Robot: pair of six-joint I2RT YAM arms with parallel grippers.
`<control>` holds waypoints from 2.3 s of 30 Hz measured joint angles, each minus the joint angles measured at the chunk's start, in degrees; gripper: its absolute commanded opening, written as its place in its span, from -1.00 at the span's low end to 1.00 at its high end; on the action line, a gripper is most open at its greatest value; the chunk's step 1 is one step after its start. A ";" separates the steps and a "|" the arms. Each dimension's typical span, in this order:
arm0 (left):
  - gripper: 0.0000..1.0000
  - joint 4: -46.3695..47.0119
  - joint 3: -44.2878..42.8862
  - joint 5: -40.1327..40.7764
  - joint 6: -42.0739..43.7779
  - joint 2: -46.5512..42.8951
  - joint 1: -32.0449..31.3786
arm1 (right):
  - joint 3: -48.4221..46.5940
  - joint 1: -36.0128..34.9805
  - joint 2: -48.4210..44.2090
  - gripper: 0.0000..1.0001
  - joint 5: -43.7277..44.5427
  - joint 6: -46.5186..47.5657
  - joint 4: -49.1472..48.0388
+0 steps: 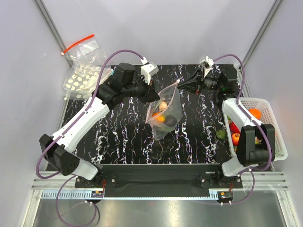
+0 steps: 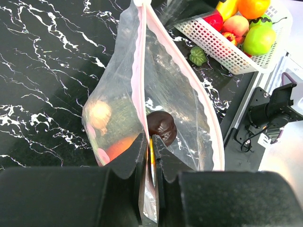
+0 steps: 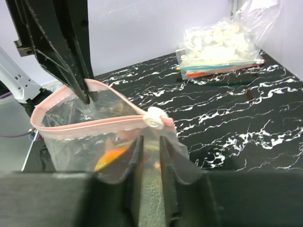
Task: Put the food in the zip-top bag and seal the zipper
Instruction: Adjust the zipper food storage bag at the center of the board.
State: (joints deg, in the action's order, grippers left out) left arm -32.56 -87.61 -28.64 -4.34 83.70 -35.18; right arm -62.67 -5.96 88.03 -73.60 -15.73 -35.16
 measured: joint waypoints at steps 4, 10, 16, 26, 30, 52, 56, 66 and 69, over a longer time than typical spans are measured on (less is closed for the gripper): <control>-0.70 -0.04 0.00 -0.07 -0.02 0.00 0.00 | 0.00 -0.04 0.87 -1.00 0.15 -2.49 -1.84; -0.70 -0.11 -0.02 -0.09 -0.02 0.00 0.00 | 1.57 -0.55 -0.31 -1.00 0.70 -3.43 -3.17; -0.70 -0.11 -0.02 -0.74 -0.04 -0.02 0.00 | 2.27 -0.87 -3.30 0.17 2.71 1.68 2.25; -0.72 -0.13 -0.02 -1.73 -0.04 -0.28 0.00 | 2.29 1.68 -2.38 0.79 1.51 3.23 -0.39; -0.72 -0.17 -0.02 -2.71 0.00 -0.31 0.00 | 2.14 2.62 2.27 0.74 -1.79 -3.39 -10.36; -0.79 -2.78 -3.69 -5.20 2.86 0.87 0.00 | -3.67 -0.94 13.49 0.03 -9.03 -34.34 -39.23; -0.79 -3.72 -5.18 -3.91 2.82 1.73 0.13 | -2.80 -1.36 12.92 -0.50 -9.09 -34.82 -39.36; 0.01 -3.80 -5.31 0.50 1.97 1.88 1.14 | 0.98 -1.44 9.51 -1.00 -8.48 -37.16 -39.82; 0.15 -3.78 -5.31 1.05 1.36 1.86 1.14 | 3.15 -1.44 7.04 -1.00 -8.31 -37.16 -39.74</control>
State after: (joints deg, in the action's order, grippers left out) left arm -36.34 -92.92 -27.59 -2.98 85.56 -34.04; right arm -59.53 -7.40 95.07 -81.91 -52.88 -74.89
